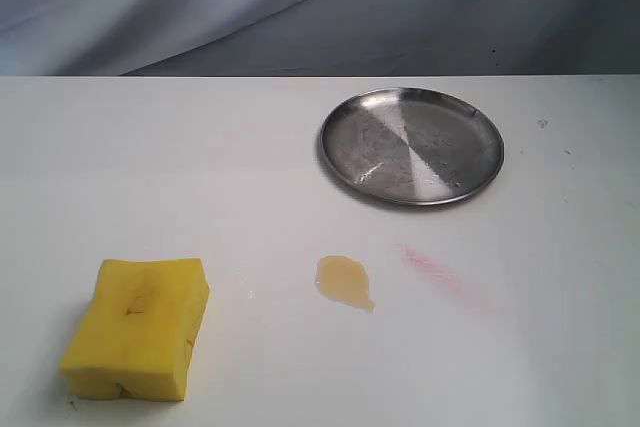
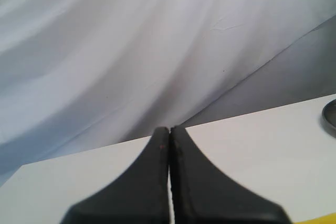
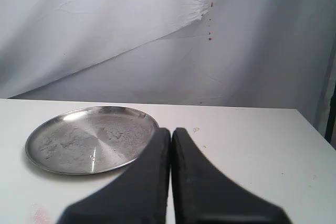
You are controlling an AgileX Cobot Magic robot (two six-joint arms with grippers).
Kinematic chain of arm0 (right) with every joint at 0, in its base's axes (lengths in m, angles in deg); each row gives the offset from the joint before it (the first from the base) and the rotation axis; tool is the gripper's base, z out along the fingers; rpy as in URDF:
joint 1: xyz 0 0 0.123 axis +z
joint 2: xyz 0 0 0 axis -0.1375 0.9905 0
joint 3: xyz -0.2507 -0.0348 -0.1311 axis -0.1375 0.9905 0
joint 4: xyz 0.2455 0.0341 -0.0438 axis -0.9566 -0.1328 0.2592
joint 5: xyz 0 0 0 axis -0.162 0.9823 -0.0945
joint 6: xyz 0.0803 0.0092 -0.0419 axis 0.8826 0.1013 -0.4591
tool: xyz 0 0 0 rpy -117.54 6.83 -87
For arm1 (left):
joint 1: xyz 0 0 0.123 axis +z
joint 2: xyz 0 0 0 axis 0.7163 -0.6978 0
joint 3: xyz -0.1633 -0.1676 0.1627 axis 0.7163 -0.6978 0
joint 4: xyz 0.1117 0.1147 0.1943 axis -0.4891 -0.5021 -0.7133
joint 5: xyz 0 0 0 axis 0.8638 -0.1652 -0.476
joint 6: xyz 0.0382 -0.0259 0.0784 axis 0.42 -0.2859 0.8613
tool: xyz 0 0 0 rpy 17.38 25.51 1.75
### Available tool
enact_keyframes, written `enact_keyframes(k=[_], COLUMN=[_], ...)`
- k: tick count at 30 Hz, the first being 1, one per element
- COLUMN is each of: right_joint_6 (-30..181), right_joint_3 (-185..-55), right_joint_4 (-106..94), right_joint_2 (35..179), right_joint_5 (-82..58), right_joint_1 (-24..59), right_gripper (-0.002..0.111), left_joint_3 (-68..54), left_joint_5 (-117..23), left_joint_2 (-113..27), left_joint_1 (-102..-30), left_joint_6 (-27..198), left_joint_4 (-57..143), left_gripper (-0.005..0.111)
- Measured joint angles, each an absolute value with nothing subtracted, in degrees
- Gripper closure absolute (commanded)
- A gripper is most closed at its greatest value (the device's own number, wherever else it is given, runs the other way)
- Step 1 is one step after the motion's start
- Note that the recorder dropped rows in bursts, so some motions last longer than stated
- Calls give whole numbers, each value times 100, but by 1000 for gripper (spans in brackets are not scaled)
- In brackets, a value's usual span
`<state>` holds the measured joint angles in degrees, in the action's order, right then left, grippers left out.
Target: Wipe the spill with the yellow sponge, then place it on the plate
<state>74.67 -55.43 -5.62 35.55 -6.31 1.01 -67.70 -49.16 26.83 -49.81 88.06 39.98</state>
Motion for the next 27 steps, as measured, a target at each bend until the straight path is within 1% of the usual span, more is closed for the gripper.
enact_keyframes(k=[16, 19, 23, 27], right_joint_6=[7485, 7683, 7913, 7941], right_joint_3=[-5543, -5543, -5543, -6041], right_joint_4=[-562, -1061, -2381, -2788], right_joint_2=[3555, 3555, 3547, 3699], right_joint_5=[-728, -1111, -1643, -1062], right_joint_1=[101, 101, 101, 101], right_gripper=[108, 108, 108, 108], left_joint_3=[-6770, -6770, -6770, -6770], left_joint_5=[-4916, -4916, -4916, -4916], left_joint_2=[2683, 2683, 2683, 2683], left_joint_1=[-4981, -4981, -4981, -4981], left_joint_6=[8806, 8806, 8806, 8806], left_joint_4=[3998, 3998, 3998, 3998], left_gripper=[107, 107, 107, 107])
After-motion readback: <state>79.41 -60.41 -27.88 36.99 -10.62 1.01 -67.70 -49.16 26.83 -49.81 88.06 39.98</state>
